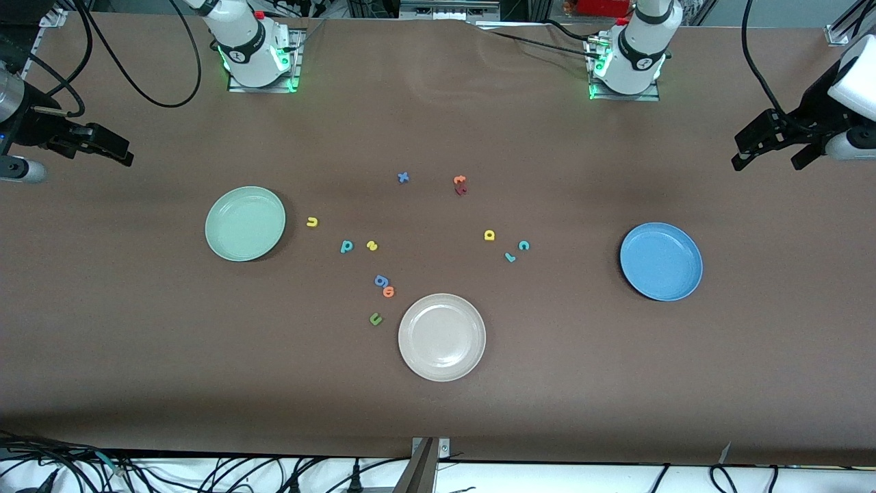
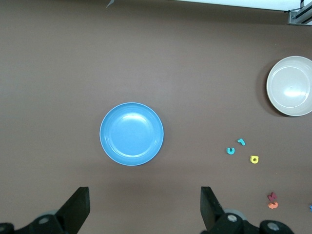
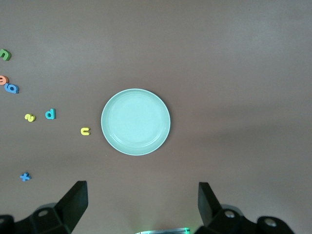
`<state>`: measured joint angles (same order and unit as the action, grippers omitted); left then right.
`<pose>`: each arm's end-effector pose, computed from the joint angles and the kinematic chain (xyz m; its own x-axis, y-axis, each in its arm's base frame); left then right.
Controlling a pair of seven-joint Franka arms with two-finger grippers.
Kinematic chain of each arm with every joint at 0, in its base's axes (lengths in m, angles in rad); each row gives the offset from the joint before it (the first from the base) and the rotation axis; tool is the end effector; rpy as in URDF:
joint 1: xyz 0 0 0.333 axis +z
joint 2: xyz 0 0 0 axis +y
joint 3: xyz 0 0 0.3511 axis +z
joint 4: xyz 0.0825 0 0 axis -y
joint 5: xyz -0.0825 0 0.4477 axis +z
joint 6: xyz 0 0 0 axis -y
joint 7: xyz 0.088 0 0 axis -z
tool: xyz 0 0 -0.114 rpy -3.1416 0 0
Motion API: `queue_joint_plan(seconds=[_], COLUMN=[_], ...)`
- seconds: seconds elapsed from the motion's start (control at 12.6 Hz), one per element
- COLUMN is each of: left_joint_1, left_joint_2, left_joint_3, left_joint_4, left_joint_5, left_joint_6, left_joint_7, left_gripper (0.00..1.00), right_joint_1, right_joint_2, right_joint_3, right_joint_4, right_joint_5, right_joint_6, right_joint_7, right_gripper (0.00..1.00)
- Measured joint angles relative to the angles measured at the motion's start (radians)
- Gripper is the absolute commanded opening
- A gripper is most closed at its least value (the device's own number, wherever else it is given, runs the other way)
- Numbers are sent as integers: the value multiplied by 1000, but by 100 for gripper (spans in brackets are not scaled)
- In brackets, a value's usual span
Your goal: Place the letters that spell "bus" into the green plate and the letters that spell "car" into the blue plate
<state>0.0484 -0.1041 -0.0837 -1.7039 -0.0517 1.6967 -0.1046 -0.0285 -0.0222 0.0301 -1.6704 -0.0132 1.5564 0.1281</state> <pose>0.5936 -0.0288 0.6552 0.9930 0.0754 0.0913 0.0708 -0.9961 0.0528 0.6046 -0.0004 0.6119 0.9880 -0.1264 -0.0892 -0.1246 -0.9919 0.0254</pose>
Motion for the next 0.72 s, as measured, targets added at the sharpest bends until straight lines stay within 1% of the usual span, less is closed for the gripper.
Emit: queue_joint_plan(seconds=[0.08,0.24,0.32,0.48,0.72], left_joint_1=[-7,-42,-46,-48,-58], left_joint_2=[5,15,20,24,23], left_joint_3=[10,72,89,97,83], left_joint_4=[0,0,0,0,1], left_joint_5=[0,0,0,0,0], left_joint_6=[-3,-16,-18,-20,-20], left_joint_7=[-1,-1,0,0,-7], left_gripper=[100,100,100,100,100], right_joint_1=[0,0,0,0,0], right_joint_2=[0,0,0,0,0], right_joint_3=[0,0,-1,-1,-1], right_joint_4=[0,0,0,0,0], right_joint_5=[0,0,0,0,0], right_joint_6=[0,0,0,0,0], right_joint_7=[0,0,0,0,0], right_gripper=[100,100,100,100,100])
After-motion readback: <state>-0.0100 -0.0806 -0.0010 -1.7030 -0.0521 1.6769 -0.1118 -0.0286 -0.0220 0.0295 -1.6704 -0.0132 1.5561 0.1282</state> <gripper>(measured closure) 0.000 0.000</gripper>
